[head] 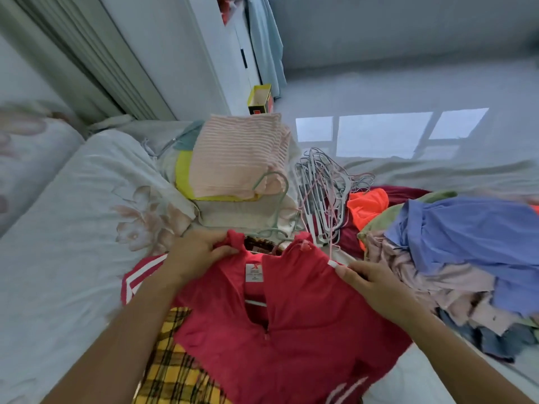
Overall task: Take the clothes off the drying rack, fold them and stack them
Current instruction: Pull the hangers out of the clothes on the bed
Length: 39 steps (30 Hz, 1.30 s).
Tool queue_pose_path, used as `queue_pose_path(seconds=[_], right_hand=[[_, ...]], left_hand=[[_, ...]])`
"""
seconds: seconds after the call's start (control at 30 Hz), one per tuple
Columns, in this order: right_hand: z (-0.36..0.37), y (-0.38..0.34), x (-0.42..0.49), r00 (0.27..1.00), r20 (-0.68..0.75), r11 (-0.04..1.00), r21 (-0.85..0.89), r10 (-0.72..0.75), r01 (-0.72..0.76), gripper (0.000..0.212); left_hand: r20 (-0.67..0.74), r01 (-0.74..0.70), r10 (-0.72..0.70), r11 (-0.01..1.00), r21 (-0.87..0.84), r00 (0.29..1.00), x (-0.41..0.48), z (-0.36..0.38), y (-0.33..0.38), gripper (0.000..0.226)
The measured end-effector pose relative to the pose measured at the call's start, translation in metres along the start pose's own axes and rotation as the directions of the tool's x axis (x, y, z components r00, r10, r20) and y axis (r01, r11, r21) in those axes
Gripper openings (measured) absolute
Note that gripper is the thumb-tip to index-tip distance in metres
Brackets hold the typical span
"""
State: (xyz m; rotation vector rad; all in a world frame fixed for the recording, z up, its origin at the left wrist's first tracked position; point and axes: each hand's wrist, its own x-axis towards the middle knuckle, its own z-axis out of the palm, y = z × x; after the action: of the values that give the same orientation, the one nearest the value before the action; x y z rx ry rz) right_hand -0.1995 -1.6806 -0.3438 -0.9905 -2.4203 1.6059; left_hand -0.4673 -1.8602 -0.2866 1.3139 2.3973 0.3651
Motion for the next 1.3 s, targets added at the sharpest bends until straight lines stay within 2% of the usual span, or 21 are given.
queue_pose_path(seconds=[0.03,0.1,0.2,0.37,0.5,0.63,0.73,0.8,0.9,0.97,1.03,1.07,1.17,1.23,1.3], right_hand=[[0.005,0.005,-0.004,0.996,0.066,0.998,-0.029,0.054,-0.052,0.039],[0.023,0.025,-0.009,0.958,0.219,0.979,-0.122,0.186,-0.162,0.042],[0.047,0.059,-0.012,0.915,0.276,0.947,-0.213,0.293,-0.239,0.044],[0.075,0.070,-0.006,0.890,0.321,0.936,-0.250,0.323,-0.250,0.044],[0.094,0.058,0.013,0.895,0.319,0.930,-0.296,0.310,-0.216,0.045],[0.104,0.045,0.032,0.922,0.277,0.938,-0.291,0.271,-0.188,0.044],[0.108,0.025,0.042,0.924,0.304,0.958,-0.236,0.230,-0.161,0.028],[0.116,0.009,0.053,0.950,0.261,0.973,-0.196,0.174,-0.124,0.032],[0.133,-0.014,0.076,0.992,0.109,0.986,-0.163,0.056,-0.037,0.046],[0.143,-0.027,0.096,0.995,0.085,0.989,-0.145,0.043,-0.030,0.050],[0.147,-0.033,0.115,0.989,0.086,0.985,-0.131,0.121,-0.109,0.047],[0.147,-0.035,0.121,0.981,0.104,0.979,-0.141,0.164,-0.148,0.041],[0.143,-0.041,0.122,0.969,0.134,0.958,-0.228,0.209,-0.175,0.034],[0.134,-0.049,0.122,0.988,0.046,0.956,-0.265,0.145,-0.128,0.030],[0.118,-0.066,0.126,0.998,-0.036,0.982,-0.184,0.046,-0.052,0.024]], left_hand=[[0.112,0.037,-0.042,0.998,0.053,0.993,-0.001,0.011,-0.003,0.036],[0.317,0.101,-0.143,0.984,0.144,0.938,-0.005,0.051,-0.017,0.044],[0.410,0.180,-0.238,0.968,0.176,0.880,-0.023,0.108,-0.034,0.031],[0.439,0.255,-0.283,0.959,0.124,0.853,-0.042,0.128,-0.056,0.025],[0.411,0.317,-0.325,0.944,0.090,0.852,-0.048,0.124,-0.085,0.031],[0.328,0.303,-0.301,0.952,0.046,0.895,-0.046,0.102,-0.104,0.030],[0.287,0.271,-0.268,0.962,0.029,0.920,-0.041,0.081,-0.105,0.034],[0.273,0.247,-0.238,0.969,0.004,0.932,-0.039,0.072,-0.098,0.038],[0.253,0.179,-0.187,0.982,0.056,0.949,-0.038,0.071,-0.079,0.028],[0.212,0.139,-0.162,0.983,0.123,0.964,-0.041,0.076,-0.067,0.045],[0.164,0.117,-0.144,0.979,0.168,0.976,-0.045,0.080,-0.065,0.063],[0.156,0.124,-0.151,0.977,0.172,0.976,-0.048,0.082,-0.068,0.060],[0.207,0.158,-0.191,0.973,0.169,0.959,-0.057,0.085,-0.078,0.033],[0.271,0.189,-0.233,0.965,0.180,0.934,-0.062,0.087,-0.085,0.031],[0.306,0.156,-0.230,0.956,0.247,0.924,-0.067,0.088,-0.089,0.033]])
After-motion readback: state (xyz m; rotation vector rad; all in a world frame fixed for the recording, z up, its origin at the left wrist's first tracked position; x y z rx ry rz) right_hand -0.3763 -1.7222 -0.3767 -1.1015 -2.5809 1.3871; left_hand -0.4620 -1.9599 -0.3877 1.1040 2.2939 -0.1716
